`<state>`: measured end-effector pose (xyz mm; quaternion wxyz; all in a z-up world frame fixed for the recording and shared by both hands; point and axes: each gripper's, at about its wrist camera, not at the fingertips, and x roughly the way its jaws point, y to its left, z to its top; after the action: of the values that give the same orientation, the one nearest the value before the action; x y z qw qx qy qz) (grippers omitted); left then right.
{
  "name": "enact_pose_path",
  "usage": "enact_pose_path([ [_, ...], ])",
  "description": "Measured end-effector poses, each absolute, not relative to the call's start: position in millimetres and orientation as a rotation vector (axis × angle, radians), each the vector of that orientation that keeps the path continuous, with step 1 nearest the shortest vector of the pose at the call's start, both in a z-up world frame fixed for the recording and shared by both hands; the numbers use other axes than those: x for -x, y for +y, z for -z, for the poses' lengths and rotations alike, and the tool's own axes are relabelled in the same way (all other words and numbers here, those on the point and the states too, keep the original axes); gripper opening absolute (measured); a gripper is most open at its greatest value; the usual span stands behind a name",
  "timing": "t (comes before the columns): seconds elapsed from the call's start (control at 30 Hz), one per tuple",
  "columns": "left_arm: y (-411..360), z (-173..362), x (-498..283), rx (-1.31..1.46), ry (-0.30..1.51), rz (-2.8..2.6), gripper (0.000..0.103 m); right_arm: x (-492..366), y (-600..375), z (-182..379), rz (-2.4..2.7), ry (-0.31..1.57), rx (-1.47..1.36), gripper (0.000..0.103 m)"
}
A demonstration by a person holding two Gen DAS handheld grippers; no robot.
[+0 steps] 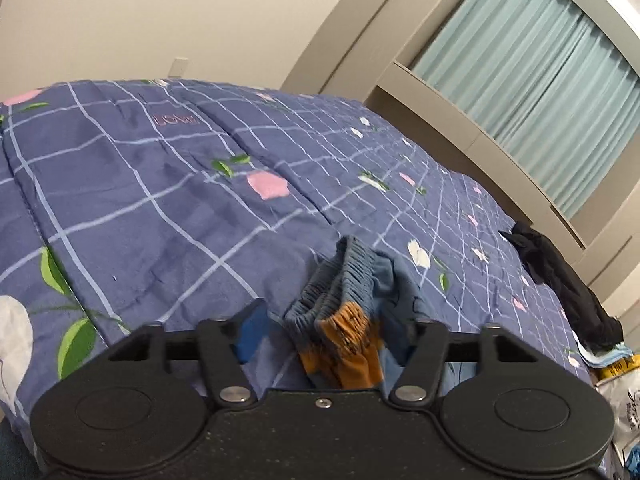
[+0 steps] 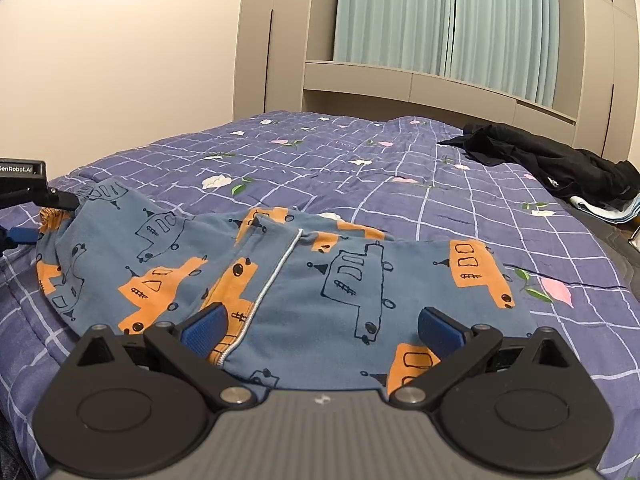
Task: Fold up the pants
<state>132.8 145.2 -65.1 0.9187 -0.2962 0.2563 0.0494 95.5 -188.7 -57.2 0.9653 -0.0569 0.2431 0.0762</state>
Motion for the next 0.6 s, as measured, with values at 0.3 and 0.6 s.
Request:
enact_pose_path([
  [0.3,147,74,-132,0.669,0.535,-0.107,0.050,-97,-190,58,-0.157,0.494,0.112,0.103],
  [0.6,135,58,-127,0.591,0.531,-0.169,0.019,-98,-190,59,-0.161,0.494,0.104,0.103],
])
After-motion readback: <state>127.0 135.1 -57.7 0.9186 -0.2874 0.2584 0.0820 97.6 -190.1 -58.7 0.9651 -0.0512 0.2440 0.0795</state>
